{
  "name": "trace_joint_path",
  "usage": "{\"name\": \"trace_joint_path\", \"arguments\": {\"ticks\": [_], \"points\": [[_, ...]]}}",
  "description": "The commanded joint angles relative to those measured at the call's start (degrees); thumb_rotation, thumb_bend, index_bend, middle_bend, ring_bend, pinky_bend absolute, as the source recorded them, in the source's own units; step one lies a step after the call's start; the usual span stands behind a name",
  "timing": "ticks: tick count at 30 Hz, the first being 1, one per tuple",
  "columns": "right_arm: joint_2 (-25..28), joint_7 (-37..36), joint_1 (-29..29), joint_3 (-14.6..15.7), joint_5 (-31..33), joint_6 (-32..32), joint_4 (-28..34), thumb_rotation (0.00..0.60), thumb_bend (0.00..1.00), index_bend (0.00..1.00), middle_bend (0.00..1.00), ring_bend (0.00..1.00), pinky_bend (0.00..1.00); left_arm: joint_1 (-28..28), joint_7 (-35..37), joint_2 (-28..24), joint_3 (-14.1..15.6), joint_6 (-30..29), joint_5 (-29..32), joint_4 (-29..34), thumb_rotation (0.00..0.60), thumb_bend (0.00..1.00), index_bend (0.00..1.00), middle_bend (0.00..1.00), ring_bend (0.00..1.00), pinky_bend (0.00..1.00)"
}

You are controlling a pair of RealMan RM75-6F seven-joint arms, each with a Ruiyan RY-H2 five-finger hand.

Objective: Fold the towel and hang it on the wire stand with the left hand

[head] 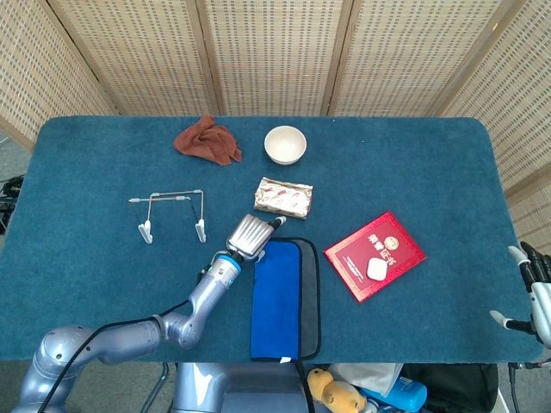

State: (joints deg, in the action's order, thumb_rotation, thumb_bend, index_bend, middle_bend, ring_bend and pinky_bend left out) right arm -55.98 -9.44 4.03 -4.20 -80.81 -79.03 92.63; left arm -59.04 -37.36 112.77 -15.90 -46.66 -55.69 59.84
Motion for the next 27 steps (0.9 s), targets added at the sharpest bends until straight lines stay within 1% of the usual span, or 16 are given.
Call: {"name": "trace_joint_path", "arguments": {"ticks": [1,3,6,13,16,23,27], "points": [[-0.06,0.13,0.04,0.04,-0.04,0.07,-0.01,0.600,0.00,0.00,0.00,0.00,0.00,-0.44,-0.54,0.46,0.04,-0.37,0.21,-0.68,0.600,0.30,0.20,0.53,0.72,0.69],[-0.10,0.21,0.07,0.07,-0.03,0.16,0.00,0.600,0.00,0.00,0.00,0.00,0.00,-0.77,-1.13,0.71,0.19,-0.56,0.19,-1.20,0.600,0.29,0.21,0.56,0.74,0.74],[-0.16,0.33,0.14,0.06,0.05,0.28,-0.03,0.600,0.00,0.00,0.00,0.00,0.00,-1.31,-2.17,1.27,0.37,-1.11,0.07,-2.21,0.600,0.29,0.21,0.57,0.75,0.77],[-0.20,0.49,0.23,0.05,0.19,0.48,-0.09,0.600,0.00,0.00,0.00,0.00,0.00,-1.98,-3.55,2.95,0.87,-2.74,-0.74,-5.00,0.600,0.29,0.21,0.57,0.75,0.78],[-0.22,0.55,0.27,0.08,0.21,0.59,-0.13,0.600,0.00,0.00,0.00,0.00,0.00,-2.08,-2.72,3.69,1.00,-3.00,-1.47,-6.19,0.600,0.29,0.22,0.55,0.74,0.78],[-0.26,0.55,0.34,0.11,0.29,0.78,-0.24,0.600,0.00,0.00,0.00,0.00,0.00,-2.17,-1.25,5.03,1.17,-2.83,-2.51,-9.11,0.600,0.29,0.22,0.45,0.72,0.76],[-0.29,0.59,0.37,0.18,0.18,0.85,-0.28,0.600,0.00,0.00,0.00,0.00,0.00,-2.14,-0.71,5.67,1.06,-2.43,-2.61,-10.66,0.600,0.29,0.22,0.44,0.71,0.76]]}}
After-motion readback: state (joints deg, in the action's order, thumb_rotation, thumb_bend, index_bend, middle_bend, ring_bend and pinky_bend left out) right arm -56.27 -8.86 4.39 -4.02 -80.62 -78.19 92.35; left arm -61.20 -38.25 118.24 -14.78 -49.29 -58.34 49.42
